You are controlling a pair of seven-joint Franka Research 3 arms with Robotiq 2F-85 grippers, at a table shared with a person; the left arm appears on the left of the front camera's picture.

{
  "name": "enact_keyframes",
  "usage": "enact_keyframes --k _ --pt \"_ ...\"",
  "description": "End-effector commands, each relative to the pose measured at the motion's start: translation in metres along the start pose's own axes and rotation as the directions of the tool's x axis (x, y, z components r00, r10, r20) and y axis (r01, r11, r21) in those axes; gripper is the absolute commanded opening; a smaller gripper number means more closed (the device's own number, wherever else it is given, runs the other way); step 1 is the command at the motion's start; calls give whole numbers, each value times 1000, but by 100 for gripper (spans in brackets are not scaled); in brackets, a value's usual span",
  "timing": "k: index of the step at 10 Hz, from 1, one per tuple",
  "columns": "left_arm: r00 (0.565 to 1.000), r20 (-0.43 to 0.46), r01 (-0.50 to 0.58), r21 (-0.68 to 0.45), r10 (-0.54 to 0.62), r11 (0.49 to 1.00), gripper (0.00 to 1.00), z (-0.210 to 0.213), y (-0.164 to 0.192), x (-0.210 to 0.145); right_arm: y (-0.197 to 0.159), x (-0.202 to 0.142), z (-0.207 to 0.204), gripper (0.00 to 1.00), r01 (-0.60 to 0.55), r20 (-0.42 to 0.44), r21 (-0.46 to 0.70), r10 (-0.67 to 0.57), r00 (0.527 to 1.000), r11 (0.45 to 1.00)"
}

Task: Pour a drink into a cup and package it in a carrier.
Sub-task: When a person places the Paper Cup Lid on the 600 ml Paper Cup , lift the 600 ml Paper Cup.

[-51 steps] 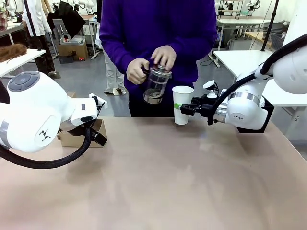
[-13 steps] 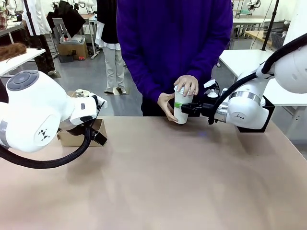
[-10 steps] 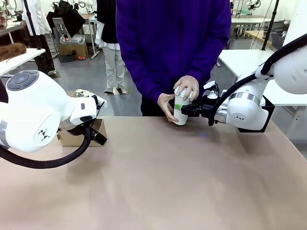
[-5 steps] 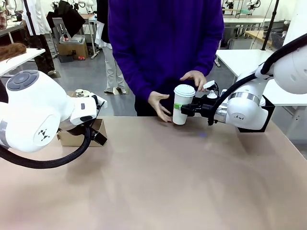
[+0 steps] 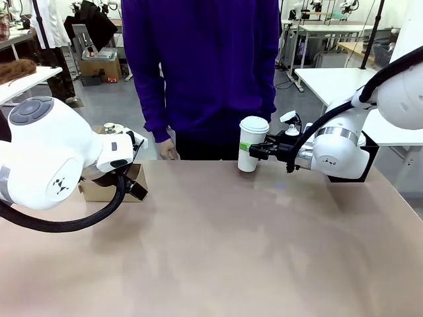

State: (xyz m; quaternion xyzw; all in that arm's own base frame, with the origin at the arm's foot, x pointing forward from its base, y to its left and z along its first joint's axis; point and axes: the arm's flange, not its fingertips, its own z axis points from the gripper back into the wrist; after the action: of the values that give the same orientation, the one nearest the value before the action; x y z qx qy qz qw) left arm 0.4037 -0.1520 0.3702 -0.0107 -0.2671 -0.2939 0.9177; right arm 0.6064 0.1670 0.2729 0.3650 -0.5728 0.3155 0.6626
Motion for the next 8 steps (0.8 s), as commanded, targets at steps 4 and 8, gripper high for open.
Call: enact_keyframes --k 4,8 --pt "1000 1 -1 -2 1 1000 100 0 0 0 0 0 0 80 0 0 0 0 1000 1000" --pt "1000 1 -1 -2 1 1000 100 0 0 0 -23 92 40 80 -2 -64 63 6 998 998"
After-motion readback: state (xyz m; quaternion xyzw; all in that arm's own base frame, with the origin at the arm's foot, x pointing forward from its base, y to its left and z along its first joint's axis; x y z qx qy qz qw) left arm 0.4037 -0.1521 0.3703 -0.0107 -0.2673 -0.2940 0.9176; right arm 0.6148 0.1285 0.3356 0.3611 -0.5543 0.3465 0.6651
